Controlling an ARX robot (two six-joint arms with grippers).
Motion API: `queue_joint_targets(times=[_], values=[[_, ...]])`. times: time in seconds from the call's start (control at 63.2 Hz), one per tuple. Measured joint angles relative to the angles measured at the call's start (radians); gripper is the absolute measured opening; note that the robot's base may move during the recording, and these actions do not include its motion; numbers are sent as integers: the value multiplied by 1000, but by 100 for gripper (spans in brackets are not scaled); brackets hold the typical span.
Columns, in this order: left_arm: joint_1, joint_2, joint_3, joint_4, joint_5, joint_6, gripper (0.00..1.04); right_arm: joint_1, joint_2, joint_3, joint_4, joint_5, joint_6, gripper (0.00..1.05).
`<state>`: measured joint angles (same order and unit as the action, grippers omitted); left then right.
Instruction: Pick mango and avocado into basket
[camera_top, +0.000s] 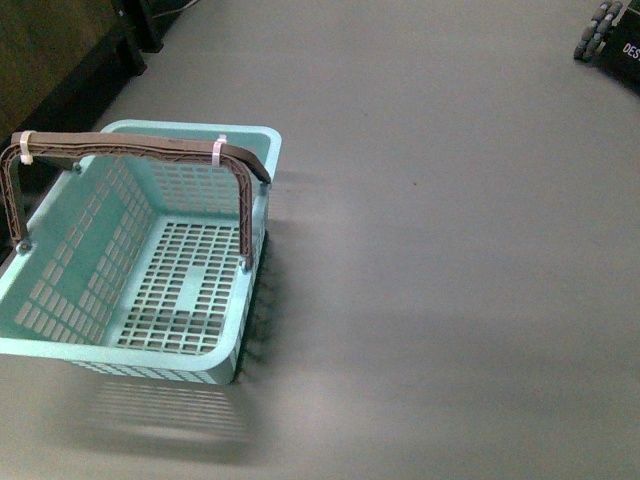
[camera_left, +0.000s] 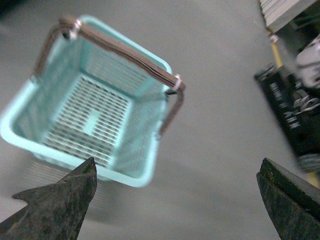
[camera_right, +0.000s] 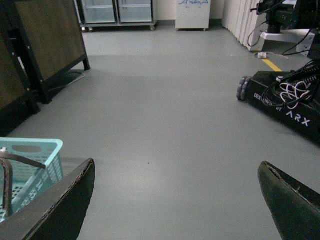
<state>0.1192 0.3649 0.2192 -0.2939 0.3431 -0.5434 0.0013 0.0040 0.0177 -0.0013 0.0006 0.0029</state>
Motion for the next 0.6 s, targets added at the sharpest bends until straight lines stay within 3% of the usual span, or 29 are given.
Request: queue_joint_targets(times=[0.127,0.222,0.427,0.601], values=[[69,204,98,149,23,-361,96,0,0,0,0,0,0,96],[63,407,126,309,-18,-542,96,0,0,0,0,0,0,96],[-31,955,216,723,-139,-748,96,0,0,0,0,0,0,96],[-126,1395,405,897,-237,-847,96,0,0,0,0,0,0,96]])
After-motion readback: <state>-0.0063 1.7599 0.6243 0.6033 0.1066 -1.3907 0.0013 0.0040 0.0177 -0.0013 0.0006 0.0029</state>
